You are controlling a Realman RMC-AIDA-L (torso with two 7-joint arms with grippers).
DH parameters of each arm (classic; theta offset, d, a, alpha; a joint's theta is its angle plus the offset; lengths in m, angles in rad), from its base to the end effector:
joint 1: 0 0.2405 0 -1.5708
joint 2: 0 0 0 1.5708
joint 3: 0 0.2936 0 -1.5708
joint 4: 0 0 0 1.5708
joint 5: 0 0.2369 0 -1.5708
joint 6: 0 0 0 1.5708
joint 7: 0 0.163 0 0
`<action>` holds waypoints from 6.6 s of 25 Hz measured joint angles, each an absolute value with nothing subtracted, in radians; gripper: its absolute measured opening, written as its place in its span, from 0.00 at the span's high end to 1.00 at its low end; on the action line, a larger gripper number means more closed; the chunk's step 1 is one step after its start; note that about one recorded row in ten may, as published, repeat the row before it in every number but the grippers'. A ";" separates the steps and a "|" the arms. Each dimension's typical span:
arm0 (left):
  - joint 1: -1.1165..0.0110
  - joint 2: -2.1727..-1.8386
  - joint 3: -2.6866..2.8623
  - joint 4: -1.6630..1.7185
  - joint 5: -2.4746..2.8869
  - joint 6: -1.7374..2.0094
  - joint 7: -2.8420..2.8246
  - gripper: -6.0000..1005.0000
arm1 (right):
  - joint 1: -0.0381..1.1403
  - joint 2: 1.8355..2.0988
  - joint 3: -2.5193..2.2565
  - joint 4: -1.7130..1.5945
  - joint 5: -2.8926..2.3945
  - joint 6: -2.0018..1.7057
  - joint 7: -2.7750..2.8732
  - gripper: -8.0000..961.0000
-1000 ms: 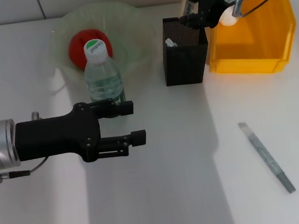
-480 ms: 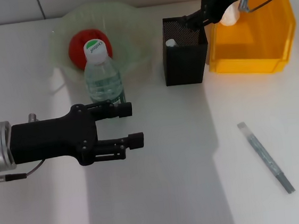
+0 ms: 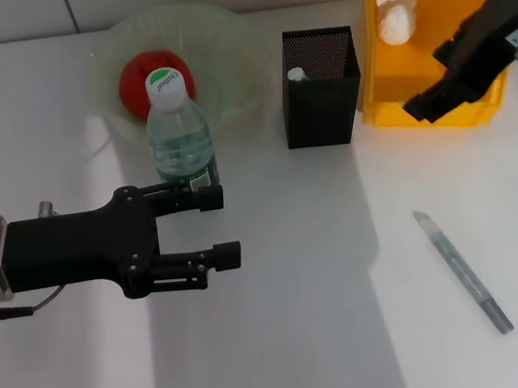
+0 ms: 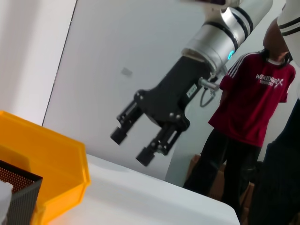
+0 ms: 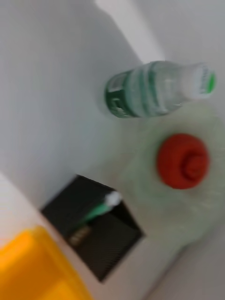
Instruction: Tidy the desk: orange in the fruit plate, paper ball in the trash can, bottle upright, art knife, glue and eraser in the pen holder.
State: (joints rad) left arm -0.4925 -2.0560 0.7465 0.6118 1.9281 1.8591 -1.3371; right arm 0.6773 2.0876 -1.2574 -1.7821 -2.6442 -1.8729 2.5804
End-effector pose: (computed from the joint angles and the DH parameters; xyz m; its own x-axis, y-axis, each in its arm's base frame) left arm -0.2820 0.3231 -0.0298 0.7468 0.3226 0.5816 0.3160 -0.9416 0.1165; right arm 0.1195 0.3854 0.0445 0.8394 -0.5139 0.1767 -0.3700 -0.7786 -0.5068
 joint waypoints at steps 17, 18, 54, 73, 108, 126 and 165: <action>-0.491 -2.032 0.767 0.623 1.964 1.883 -1.324 0.21 | 0.511 2.088 -1.309 -1.461 -2.570 -1.703 2.682 0.26; -0.491 -2.032 0.767 0.623 1.964 1.883 -1.324 0.21 | 0.511 2.088 -1.309 -1.461 -2.570 -1.703 2.682 0.26; -0.481 -2.045 0.767 0.623 1.965 1.873 -1.321 0.21 | 0.599 2.086 -1.448 -1.187 -2.635 -1.533 2.693 0.73; -0.475 -2.046 0.759 0.621 1.965 1.873 -1.312 0.21 | 0.513 2.083 -1.354 -1.514 -2.610 -1.601 2.685 0.84; -0.482 -2.057 0.763 0.619 1.957 1.874 -1.298 0.21 | 0.707 2.074 -0.932 -0.519 -1.399 -0.994 1.575 0.81; -0.472 -2.057 0.750 0.622 1.951 1.877 -1.297 0.21 | 0.525 2.052 -1.007 -0.778 -1.396 -1.288 1.632 0.48; -0.485 -2.043 0.746 0.615 1.966 1.916 -1.336 0.21 | 0.289 2.068 -0.715 -0.801 -1.830 -2.067 1.482 0.24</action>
State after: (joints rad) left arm -0.4848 -2.0427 0.7455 0.6147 1.9660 1.9159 -1.3362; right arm 0.2890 2.0677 -0.7151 -0.8006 -1.8300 -2.0668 1.4818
